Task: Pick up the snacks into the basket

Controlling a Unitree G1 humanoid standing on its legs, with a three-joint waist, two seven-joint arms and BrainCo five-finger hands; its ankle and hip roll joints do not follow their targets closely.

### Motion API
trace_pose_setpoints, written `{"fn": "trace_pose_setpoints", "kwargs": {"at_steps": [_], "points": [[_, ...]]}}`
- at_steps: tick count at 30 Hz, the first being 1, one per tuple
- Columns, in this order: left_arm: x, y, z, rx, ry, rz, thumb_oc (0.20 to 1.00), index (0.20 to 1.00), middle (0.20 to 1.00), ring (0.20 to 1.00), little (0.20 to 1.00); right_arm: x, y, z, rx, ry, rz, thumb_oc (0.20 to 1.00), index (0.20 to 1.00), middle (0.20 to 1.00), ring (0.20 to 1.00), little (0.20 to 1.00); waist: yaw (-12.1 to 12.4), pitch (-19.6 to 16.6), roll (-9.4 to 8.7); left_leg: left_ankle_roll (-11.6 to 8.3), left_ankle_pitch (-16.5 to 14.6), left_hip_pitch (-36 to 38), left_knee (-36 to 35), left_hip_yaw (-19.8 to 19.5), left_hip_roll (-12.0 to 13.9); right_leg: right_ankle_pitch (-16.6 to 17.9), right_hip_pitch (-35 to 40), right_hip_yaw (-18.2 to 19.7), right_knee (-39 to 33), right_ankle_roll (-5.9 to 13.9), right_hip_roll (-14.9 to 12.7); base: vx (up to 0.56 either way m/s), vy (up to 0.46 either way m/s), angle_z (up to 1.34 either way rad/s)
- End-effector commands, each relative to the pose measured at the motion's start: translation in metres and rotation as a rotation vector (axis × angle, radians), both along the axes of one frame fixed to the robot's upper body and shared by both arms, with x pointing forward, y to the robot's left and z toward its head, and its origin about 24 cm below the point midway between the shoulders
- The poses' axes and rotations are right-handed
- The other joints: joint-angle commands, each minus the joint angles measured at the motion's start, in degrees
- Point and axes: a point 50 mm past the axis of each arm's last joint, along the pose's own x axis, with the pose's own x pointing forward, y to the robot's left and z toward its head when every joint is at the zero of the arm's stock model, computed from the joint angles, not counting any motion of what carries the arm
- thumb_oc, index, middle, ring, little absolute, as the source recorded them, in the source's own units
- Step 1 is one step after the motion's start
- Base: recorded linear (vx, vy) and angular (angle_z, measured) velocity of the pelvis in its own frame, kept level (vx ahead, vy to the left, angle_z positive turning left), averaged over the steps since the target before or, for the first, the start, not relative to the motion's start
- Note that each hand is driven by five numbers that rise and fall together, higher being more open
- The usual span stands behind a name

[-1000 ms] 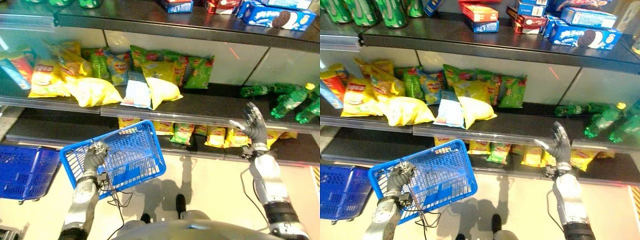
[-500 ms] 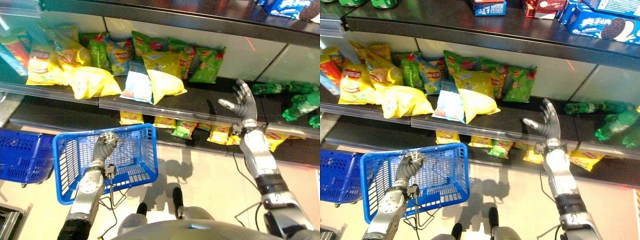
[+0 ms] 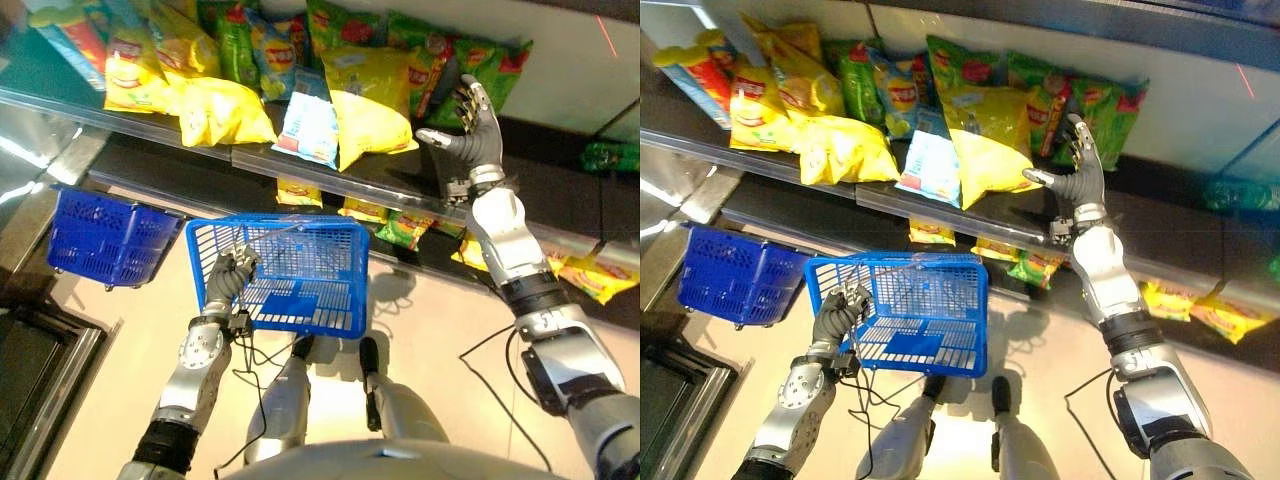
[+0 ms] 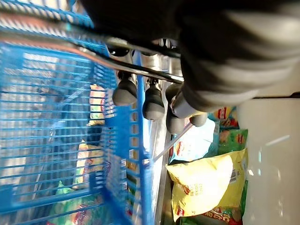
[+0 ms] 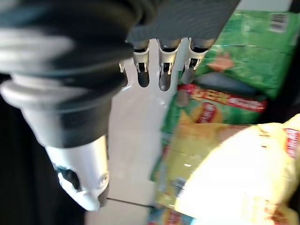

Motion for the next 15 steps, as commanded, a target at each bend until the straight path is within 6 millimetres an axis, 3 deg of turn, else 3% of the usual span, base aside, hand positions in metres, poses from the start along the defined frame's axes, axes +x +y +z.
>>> {"fn": "trace_pose_setpoints", "kwargs": {"at_steps": [1,8,15], "points": [[-0.002,0.004,0.067,0.023,-0.355,-0.016,0.200,0.200,0.200,0.200,0.200,0.013,0.002,0.037,-0.023,-0.077,-0.004,1.000,1.000,1.000,1.000,1.000,2.17,-5.71,-1.95,1.51,-0.56,-0.47,-0.12,2.36,-2.39,-5.28,1.26,-0.61,1.97,4.28,-0.29,0.01,0.067,0.12],[-0.001,-0.006,0.083,0.008,-0.426,-0.068,0.200,0.200,0.200,0.200,0.200,0.037,-0.027,0.039,0.116,0.053,-0.150,1.000,1.000,1.000,1.000,1.000,4.21,-4.81,-3.40,2.10,-1.53,-2.30,1.34,2.46,-3.16,-4.52,1.01,-0.56,0.79,5.52,-2.08,0.03,0.081,0.06],[0.000,-0.017,0.091,-0.004,-0.465,-0.124,0.200,0.200,0.200,0.200,0.200,0.043,-0.060,0.034,0.207,0.158,-0.247,1.000,1.000,1.000,1.000,1.000,5.95,-4.01,-4.40,2.63,-2.18,-3.56,1.94,1.50,-3.94,-4.21,0.76,-1.28,-0.04,6.36,-3.17,0.02,0.052,0.07]]}}
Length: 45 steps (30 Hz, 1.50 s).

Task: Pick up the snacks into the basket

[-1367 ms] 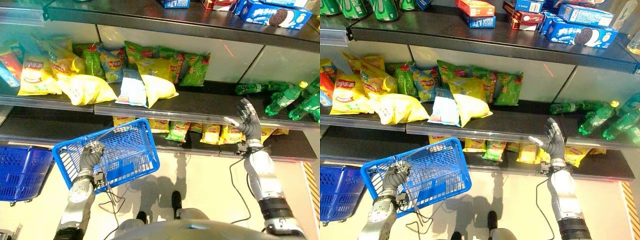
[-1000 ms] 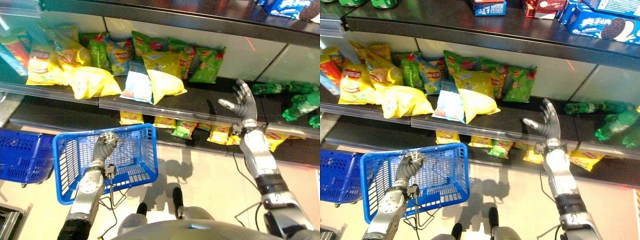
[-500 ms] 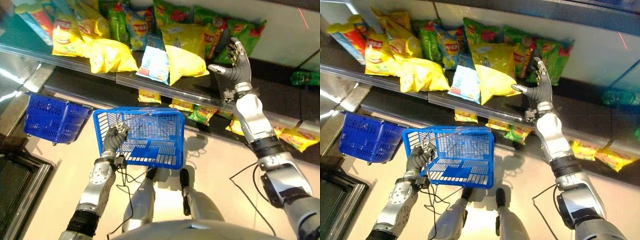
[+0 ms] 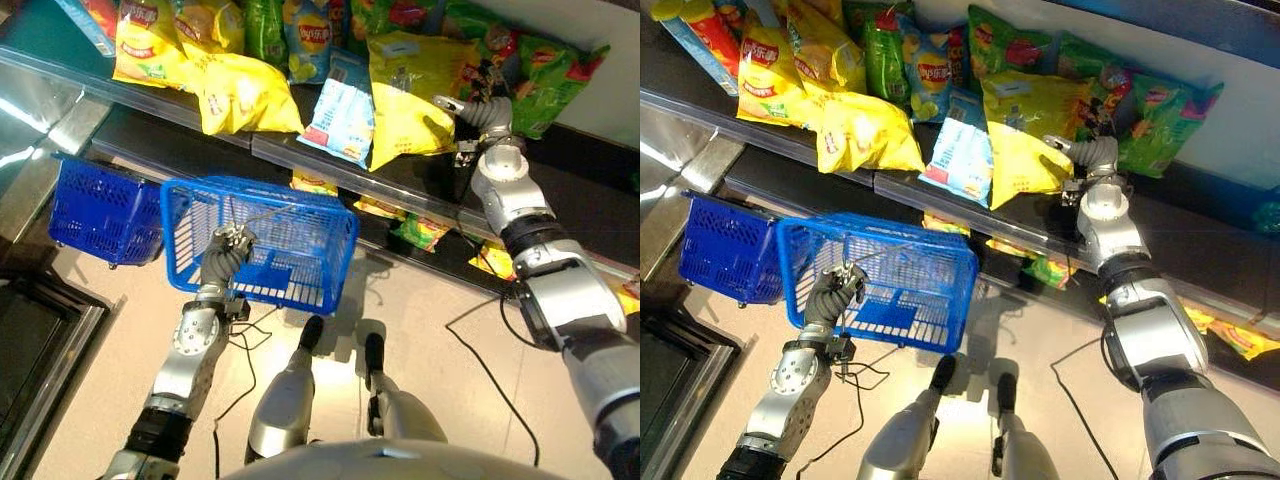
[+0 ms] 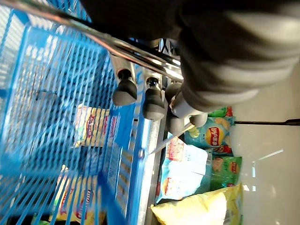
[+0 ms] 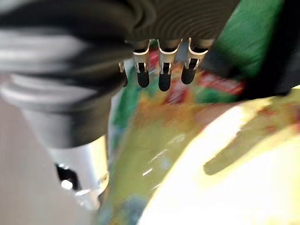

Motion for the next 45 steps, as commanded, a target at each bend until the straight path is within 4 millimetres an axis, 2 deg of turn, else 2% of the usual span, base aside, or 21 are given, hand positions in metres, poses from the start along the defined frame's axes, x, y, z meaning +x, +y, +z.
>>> {"fn": "trace_pose_setpoints", "kwargs": {"at_steps": [1,5,8,18,28,34,42,43,45], "points": [[-0.005,-0.016,0.067,-0.039,-0.362,-0.113,0.200,0.200,0.200,0.200,0.200,-0.002,-0.017,0.027,0.033,-0.078,-0.014,1.000,1.000,1.000,1.000,1.000,1.06,-4.93,-2.21,1.43,-3.08,-3.65,3.52,0.05,-2.85,-4.02,-0.56,-0.37,2.63,4.65,-1.68,0.00,0.000,0.00],[-0.004,-0.019,0.071,-0.042,-0.373,-0.131,0.200,0.200,0.200,0.200,0.200,-0.005,-0.046,0.027,0.183,-0.053,-0.096,1.000,1.000,1.000,1.000,1.000,2.26,-4.55,-2.57,1.44,-2.98,-4.26,3.39,-0.85,-3.18,-3.83,-0.84,-1.19,2.16,4.90,-2.04,0.02,0.013,0.15],[-0.002,-0.022,0.072,-0.052,-0.369,-0.151,0.200,0.200,0.200,0.200,0.200,-0.009,-0.064,0.033,0.225,-0.030,-0.143,1.000,1.000,1.000,1.000,1.000,3.28,-4.38,-2.60,1.37,-2.68,-4.67,3.02,-1.90,-3.41,-3.87,-0.88,-1.97,1.65,4.92,-2.35,0.03,0.012,0.11],[0.001,-0.033,0.081,-0.068,-0.398,-0.206,0.200,0.200,0.200,0.200,0.200,-0.018,-0.088,0.033,0.257,0.007,-0.193,1.000,1.000,1.000,1.000,1.000,5.17,-3.64,-1.77,1.34,-2.66,-5.68,3.90,-5.26,-4.76,-4.59,-0.32,-4.63,1.36,5.14,-3.19,0.03,-0.005,0.17],[0.004,-0.037,0.085,-0.081,-0.414,-0.221,0.200,0.200,0.200,0.200,0.200,-0.019,-0.090,0.041,0.273,-0.046,-0.141,1.000,1.000,1.000,1.000,1.000,5.99,-3.49,-1.58,1.38,-2.76,-6.43,4.54,-7.72,-5.84,-5.10,0.37,-6.84,1.02,5.46,-4.14,0.02,0.001,0.16],[0.005,-0.037,0.084,-0.092,-0.408,-0.217,0.200,0.200,0.200,0.200,0.200,-0.015,-0.081,0.042,0.293,-0.058,-0.096,1.000,1.000,1.000,1.000,1.000,5.61,-3.53,-1.99,1.44,-3.01,-6.17,4.54,-7.94,-5.98,-5.20,0.80,-7.22,0.84,5.42,-4.43,0.00,0.010,0.04],[0.004,-0.037,0.083,-0.105,-0.400,-0.220,0.200,0.200,0.200,0.200,0.200,-0.011,-0.072,0.029,0.303,-0.002,-0.089,1.000,1.000,1.000,1.000,1.000,5.93,-3.56,-1.98,1.49,-3.17,-6.20,4.54,-7.68,-5.94,-4.83,0.70,-7.31,0.52,5.36,-4.64,0.00,0.000,0.00],[0.004,-0.040,0.083,-0.108,-0.395,-0.231,0.200,0.200,0.200,0.200,0.200,-0.010,-0.072,0.026,0.274,0.032,-0.096,0.476,0.476,0.476,0.476,0.476,6.24,-3.58,-1.70,1.48,-3.07,-6.09,4.37,-7.97,-6.04,-4.93,0.68,-7.47,0.46,5.36,-4.64,0.00,0.000,0.00],[0.005,-0.041,0.083,-0.111,-0.394,-0.234,0.200,0.200,0.200,0.200,0.200,-0.010,-0.070,0.026,0.272,0.032,-0.099,0.200,0.200,0.200,0.200,0.200,6.27,-3.57,-1.58,1.49,-3.02,-6.00,4.33,-8.11,-6.09,-4.96,0.77,-7.54,0.46,5.32,-4.65,0.00,0.004,0.02]]}}
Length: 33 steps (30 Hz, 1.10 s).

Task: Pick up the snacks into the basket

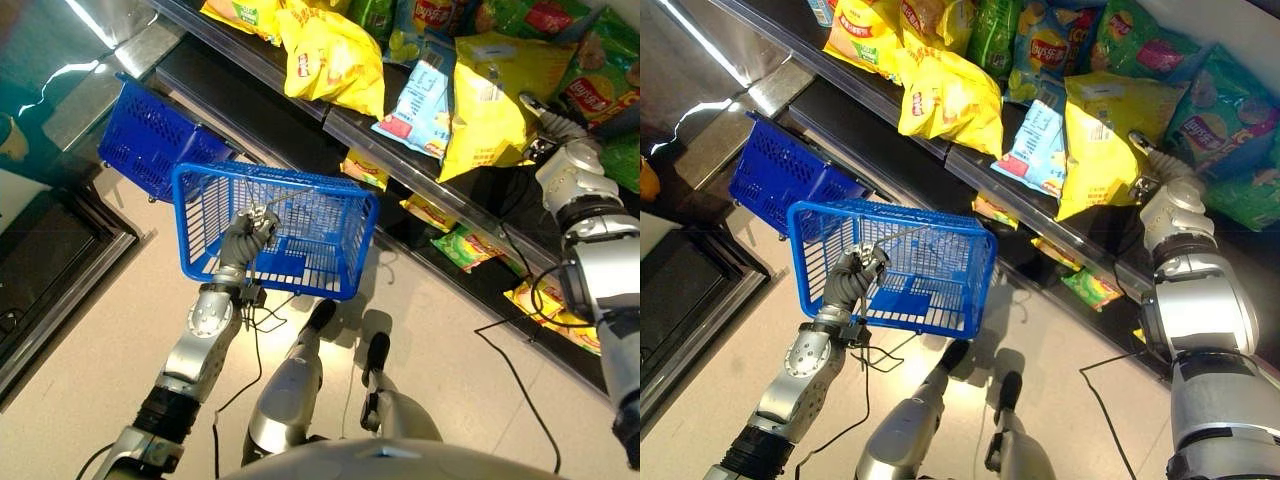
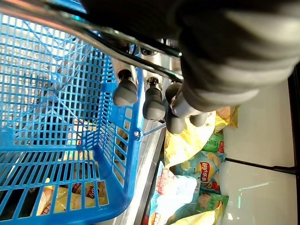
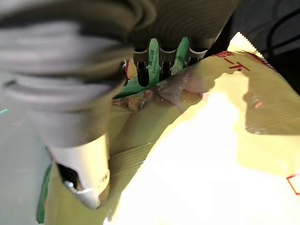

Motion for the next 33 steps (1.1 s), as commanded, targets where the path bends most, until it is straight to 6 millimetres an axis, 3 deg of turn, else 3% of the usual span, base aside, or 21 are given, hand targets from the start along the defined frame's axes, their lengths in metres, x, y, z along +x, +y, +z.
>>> {"fn": "trace_pose_setpoints", "kwargs": {"at_steps": [1,9,15,20,23,28,33], "points": [[-0.009,-0.019,0.063,-0.105,-0.319,-0.103,0.200,0.200,0.200,0.200,0.200,0.006,0.010,0.018,-0.086,-0.049,0.049,0.200,0.200,0.200,0.200,0.200,0.36,-3.66,-0.49,0.55,-3.99,-0.09,2.21,0.12,-2.39,-3.09,2.35,0.92,0.46,4.65,-2.36,0.00,0.005,0.04],[-0.005,-0.017,0.063,-0.102,-0.317,-0.083,0.200,0.200,0.200,0.200,0.200,0.006,0.018,0.004,-0.023,-0.083,0.084,0.200,0.200,0.200,0.200,0.200,-0.19,-3.97,-0.74,0.68,-4.40,0.91,2.39,-0.28,-2.39,-3.47,3.62,1.08,0.39,4.68,-2.48,-0.01,-0.003,0.05],[-0.004,-0.003,0.057,-0.097,-0.294,-0.021,0.200,0.200,0.200,0.200,0.200,-0.001,0.034,-0.017,0.014,-0.185,0.127,0.200,0.200,0.200,0.200,0.200,-2.66,-5.44,-1.19,0.98,-5.14,2.68,2.22,1.17,-1.69,-3.57,4.62,1.71,0.40,4.77,-2.72,0.00,0.000,0.00],[-0.004,0.011,0.051,-0.100,-0.267,0.054,0.200,0.200,0.200,0.200,0.200,-0.036,0.057,-0.026,-0.080,-0.378,0.162,0.200,0.200,0.200,0.200,0.200,-5.76,-7.60,-1.06,1.45,-6.16,4.80,2.20,3.58,-1.08,-3.48,5.64,2.81,0.41,4.78,-3.00,0.01,0.014,-0.17],[-0.002,0.012,0.041,-0.134,-0.213,0.047,0.200,0.200,0.200,0.200,0.200,-0.079,0.068,-0.023,-0.169,-0.545,0.142,0.200,0.200,0.200,0.200,0.200,-8.83,-9.53,-0.74,1.86,-6.37,6.79,0.92,5.31,-0.41,-3.29,5.73,4.12,0.40,4.69,-3.12,0.03,0.000,-0.21],[-0.007,0.007,0.038,-0.158,-0.200,0.015,0.200,0.200,0.200,0.200,0.200,-0.109,0.075,-0.013,-0.315,-0.634,0.125,0.200,0.200,0.200,0.200,0.200,-10.83,-11.53,-0.19,2.32,-6.39,8.81,-0.90,8.04,0.28,-2.64,5.63,5.82,0.24,5.10,-2.97,0.02,0.035,-0.29],[-0.013,0.006,0.036,-0.183,-0.195,-0.010,0.200,0.200,0.200,0.200,0.200,-0.126,0.085,-0.022,-0.378,-0.627,0.185,0.200,0.200,0.200,0.200,0.200,-12.58,-13.23,0.18,2.66,-7.12,11.01,-1.73,10.69,0.80,-2.37,5.80,8.32,0.24,5.44,-2.58,0.02,0.031,-0.42]]}}
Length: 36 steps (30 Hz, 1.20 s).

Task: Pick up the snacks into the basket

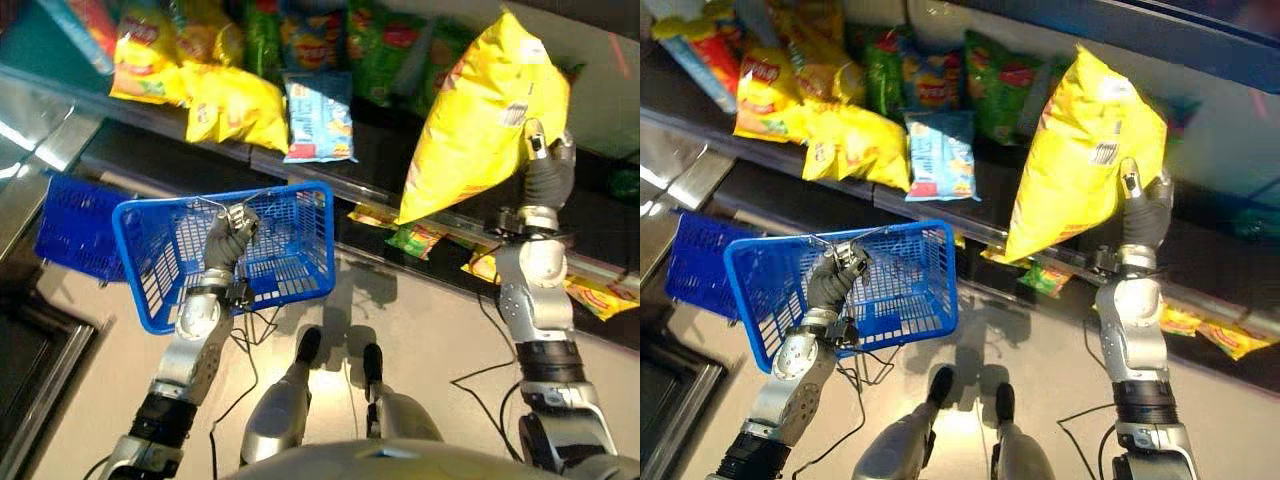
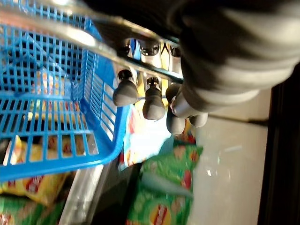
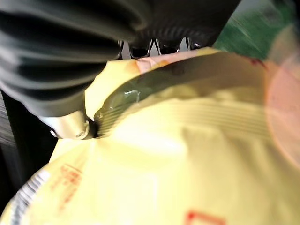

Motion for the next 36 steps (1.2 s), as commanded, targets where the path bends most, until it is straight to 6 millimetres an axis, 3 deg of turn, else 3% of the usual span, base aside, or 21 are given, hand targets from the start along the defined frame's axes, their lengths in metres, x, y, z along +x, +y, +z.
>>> {"fn": "trace_pose_setpoints", "kwargs": {"at_steps": [1,3,4,7,10,11,12,17,22,30,31,33,36], "points": [[-0.005,-0.009,0.046,-0.063,-0.258,-0.084,0.200,0.200,0.200,0.200,0.200,-0.010,0.007,-0.004,-0.142,-0.025,0.040,0.200,0.200,0.200,0.200,0.200,-0.20,-10.62,-0.66,1.38,-6.73,1.05,1.89,1.41,-0.28,-2.95,0.61,-0.28,0.24,4.60,-1.83,0.00,0.023,-0.34],[-0.001,-0.014,0.050,-0.071,-0.273,-0.120,0.200,0.200,0.200,0.200,0.200,-0.009,0.020,-0.028,-0.246,0.105,0.118,0.200,0.200,0.200,0.200,0.200,-1.06,-10.92,-0.80,1.42,-6.93,1.40,2.02,2.25,-0.12,-2.75,0.61,0.63,0.24,4.52,-1.68,0.00,0.015,-0.25],[-0.001,-0.014,0.050,-0.071,-0.273,-0.119,0.200,0.200,0.200,0.200,0.200,-0.009,0.020,-0.029,-0.247,0.105,0.118,0.200,0.200,0.200,0.200,0.200,-1.05,-10.92,-0.79,1.43,-6.95,1.42,2.02,2.28,-0.11,-2.76,0.61,0.66,0.24,4.52,-1.68,0.00,-0.002,-0.19],[0.005,-0.029,0.058,-0.093,-0.300,-0.189,0.200,0.200,0.200,0.200,0.200,-0.005,0.044,-0.059,-0.309,0.239,0.255,0.200,0.200,0.200,0.200,0.200,-1.49,-10.09,-0.76,1.44,-6.98,1.31,2.24,2.41,-0.09,-2.59,0.30,0.61,0.35,4.43,-1.72,-0.03,-0.008,-0.07],[0.013,-0.053,0.070,-0.150,-0.331,-0.277,0.200,0.200,0.200,0.200,0.200,0.007,0.071,-0.087,-0.448,0.367,0.358,0.200,0.200,0.200,0.200,0.200,-1.50,-7.87,-0.57,1.36,-6.88,-0.14,3.14,2.37,-0.15,-2.29,-1.25,0.13,0.83,4.35,-1.74,-0.11,-0.014,-0.02],[0.017,-0.067,0.080,-0.179,-0.356,-0.335,0.200,0.200,0.200,0.200,0.200,0.013,0.086,-0.106,-0.532,0.450,0.418,0.200,0.200,0.200,0.200,0.200,-1.15,-6.45,-0.61,1.29,-6.77,-1.48,4.00,2.32,-0.38,-2.05,-2.19,-0.14,1.26,4.27,-1.78,-0.09,-0.024,0.00],[0.017,-0.067,0.080,-0.178,-0.358,-0.335,0.200,0.200,0.200,0.200,0.200,0.014,0.087,-0.105,-0.533,0.447,0.418,0.200,0.200,0.200,0.200,0.200,-1.23,-6.37,-0.61,1.29,-6.82,-1.59,4.12,2.31,-0.39,-2.08,-2.26,-0.15,1.32,4.27,-1.78,-0.09,-0.033,0.00],[0.020,-0.108,0.111,-0.238,-0.432,-0.500,0.200,0.200,0.200,0.200,0.200,0.029,0.128,-0.123,-0.845,0.504,0.517,0.200,0.200,0.200,0.200,0.200,0.32,-3.30,-0.29,0.85,-6.27,-4.74,5.58,0.73,-1.04,-2.03,-3.92,-1.64,1.94,3.96,-1.84,-0.05,-0.033,0.03],[0.019,-0.137,0.136,-0.286,-0.495,-0.589,0.200,0.200,0.200,0.200,0.200,0.036,0.147,-0.142,-0.979,0.581,0.559,0.200,0.200,0.200,0.200,0.200,1.79,-0.95,0.46,0.49,-5.63,-6.69,6.37,-1.13,-1.70,-2.41,-4.93,-3.02,2.87,3.70,-2.00,-0.04,-0.031,0.30],[0.007,-0.169,0.156,-0.377,-0.520,-0.719,0.200,0.200,0.200,0.200,0.200,0.045,0.166,-0.152,-1.148,0.617,0.561,0.200,0.200,0.200,0.200,0.200,3.68,1.27,2.02,0.44,-5.12,-8.04,6.62,-2.97,-2.69,-2.90,-6.16,-4.33,4.03,3.49,-2.33,-0.02,-0.013,0.16],[0.005,-0.172,0.154,-0.384,-0.509,-0.732,0.200,0.200,0.200,0.200,0.200,0.053,0.185,-0.126,-1.153,0.511,0.547,0.200,0.200,0.200,0.200,0.200,3.90,1.45,2.16,0.43,-5.07,-8.28,6.64,-3.06,-2.70,-2.88,-6.35,-4.28,4.04,3.50,-2.41,-0.02,0.006,0.15],[0.004,-0.179,0.156,-0.401,-0.496,-0.748,0.200,0.200,0.200,0.200,0.200,0.052,0.208,-0.112,-1.110,0.446,0.590,0.200,0.200,0.200,0.200,0.200,4.00,1.74,2.30,0.55,-5.07,-8.66,6.67,-2.83,-2.71,-2.75,-6.98,-4.19,4.32,3.47,-2.51,-0.01,0.015,0.12],[-0.003,-0.191,0.164,-0.424,-0.485,-0.811,0.200,0.200,0.200,0.200,0.200,0.056,0.212,-0.103,-1.154,0.413,0.560,0.200,0.200,0.200,0.200,0.200,4.00,2.55,2.51,0.53,-4.85,-9.56,6.86,-2.81,-2.80,-2.71,-7.96,-4.35,4.77,3.39,-2.55,-0.01,-0.006,0.00]]}}
